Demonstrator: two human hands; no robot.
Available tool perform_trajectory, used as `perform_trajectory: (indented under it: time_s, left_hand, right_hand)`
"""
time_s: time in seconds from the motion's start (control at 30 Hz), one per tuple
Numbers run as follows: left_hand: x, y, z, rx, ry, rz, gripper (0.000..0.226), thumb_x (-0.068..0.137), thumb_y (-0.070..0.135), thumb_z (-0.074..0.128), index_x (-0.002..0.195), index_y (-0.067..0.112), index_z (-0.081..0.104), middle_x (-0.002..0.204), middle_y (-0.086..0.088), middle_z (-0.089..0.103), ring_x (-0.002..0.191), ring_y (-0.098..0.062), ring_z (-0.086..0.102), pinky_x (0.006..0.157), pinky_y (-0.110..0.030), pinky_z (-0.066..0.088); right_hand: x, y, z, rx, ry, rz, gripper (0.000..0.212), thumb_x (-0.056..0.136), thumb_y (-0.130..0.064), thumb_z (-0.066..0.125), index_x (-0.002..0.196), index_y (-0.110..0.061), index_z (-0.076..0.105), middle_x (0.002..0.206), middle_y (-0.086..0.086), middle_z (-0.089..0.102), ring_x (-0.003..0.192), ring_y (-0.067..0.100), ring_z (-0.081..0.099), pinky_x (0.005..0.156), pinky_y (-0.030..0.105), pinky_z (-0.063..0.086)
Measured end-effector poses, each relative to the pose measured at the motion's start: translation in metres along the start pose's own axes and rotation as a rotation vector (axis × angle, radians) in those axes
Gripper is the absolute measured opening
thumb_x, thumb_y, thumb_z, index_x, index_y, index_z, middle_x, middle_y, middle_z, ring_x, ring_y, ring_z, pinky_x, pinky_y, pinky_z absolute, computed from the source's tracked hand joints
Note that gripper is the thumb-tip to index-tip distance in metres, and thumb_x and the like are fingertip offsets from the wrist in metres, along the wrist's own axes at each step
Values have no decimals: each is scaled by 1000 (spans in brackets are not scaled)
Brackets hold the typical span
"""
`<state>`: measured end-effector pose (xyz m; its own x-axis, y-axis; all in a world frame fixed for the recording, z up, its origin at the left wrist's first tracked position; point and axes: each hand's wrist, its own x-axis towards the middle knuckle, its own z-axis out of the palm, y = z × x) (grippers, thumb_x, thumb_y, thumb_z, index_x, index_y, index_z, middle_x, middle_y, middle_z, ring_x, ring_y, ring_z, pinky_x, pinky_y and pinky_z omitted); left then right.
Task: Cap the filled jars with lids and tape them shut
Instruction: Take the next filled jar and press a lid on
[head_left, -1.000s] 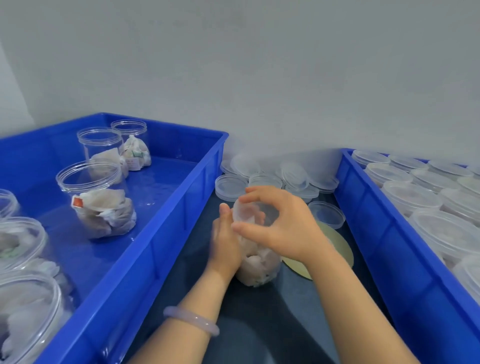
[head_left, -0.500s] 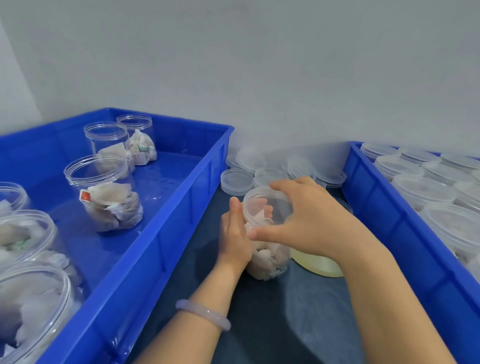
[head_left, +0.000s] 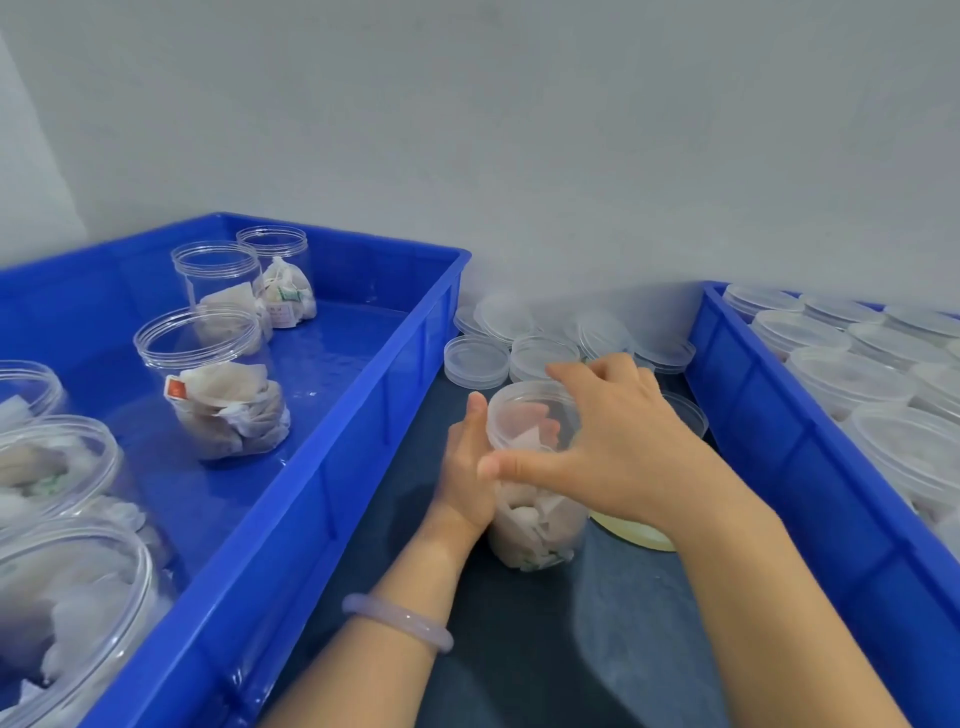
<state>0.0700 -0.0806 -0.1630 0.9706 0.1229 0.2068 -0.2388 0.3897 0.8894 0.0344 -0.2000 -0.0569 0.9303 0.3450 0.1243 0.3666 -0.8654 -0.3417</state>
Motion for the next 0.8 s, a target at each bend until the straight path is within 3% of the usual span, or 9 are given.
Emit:
perform_trajectory:
  time_s: [0.07, 0.17, 0.23, 0.33, 0.43, 0.53, 0.63, 0.7, 0.8]
  left_hand:
    - [0, -2, -1, 1, -21, 17, 58, 89, 51, 27, 79, 29, 79, 84, 0, 75, 88, -16, 70, 87, -37, 52]
    - [1, -1, -4, -33, -63, -4, 58, 89, 47, 28, 77, 25, 80, 81, -2, 75, 83, -13, 70, 77, -26, 54]
    - [0, 1, -4, -54, -101, -42, 58, 87, 49, 31, 80, 17, 79, 86, -13, 73, 90, -23, 68, 85, -34, 53]
    - [-3, 2, 0, -24, -42, -16, 59, 88, 52, 33, 76, 17, 79, 82, -12, 73, 86, -23, 68, 84, -37, 52]
    - [-7, 2, 11, 150, 139, 103, 63, 82, 62, 41, 83, 10, 76, 77, -5, 74, 81, -18, 69, 74, -33, 51]
    - [-8, -2, 17, 170, 234, 133, 56, 88, 54, 33, 86, 16, 74, 77, 0, 75, 81, -12, 70, 76, -23, 52]
    - [-6, -4, 16, 234, 276, 150, 59, 100, 41, 24, 98, 8, 73, 91, -5, 75, 89, -8, 69, 77, -12, 47]
    - [-7, -1, 13, 196, 206, 131, 57, 103, 40, 26, 95, 7, 72, 90, -7, 74, 89, -14, 69, 81, -21, 50]
    - [-9, -1, 12, 209, 185, 139, 56, 100, 44, 30, 71, 18, 70, 67, 2, 71, 69, -12, 66, 69, -26, 50]
  right_hand:
    - [-1, -2, 2, -34, 78, -36, 95, 58, -72, 64, 139, -31, 36, 126, -3, 39, 124, 17, 31, 89, 26, 31]
    - [-2, 7, -6, 185, -93, -194, 80, 56, -48, 69, 130, -48, 39, 124, -21, 48, 120, -1, 41, 88, 14, 38]
    - [-3, 12, -15, 353, -210, -222, 75, 47, -47, 65, 117, -54, 41, 118, -33, 51, 111, -16, 46, 84, 3, 40]
    - [-1, 18, -15, 423, -222, -170, 75, 58, -30, 78, 125, -43, 46, 124, -29, 50, 114, -14, 46, 89, 8, 42]
    - [-1, 3, -6, 155, 2, 51, 82, 57, -68, 69, 126, -30, 45, 116, -13, 39, 122, 7, 39, 88, 24, 37]
    - [-8, -8, -5, -199, 95, 118, 92, 43, -95, 31, 91, -19, 46, 92, -4, 41, 90, 18, 48, 64, 30, 36]
    - [-15, 1, -24, -64, 218, 13, 88, 42, -96, 32, 65, -16, 57, 58, -11, 56, 59, 9, 53, 49, 34, 41]
    - [-11, 10, -26, 85, 181, -133, 63, 47, -83, 54, 84, -33, 67, 85, -24, 60, 87, -1, 53, 68, 23, 45]
    - [1, 10, -6, 224, -63, -201, 76, 59, -53, 78, 129, -41, 53, 132, -26, 39, 126, -10, 29, 96, 8, 30]
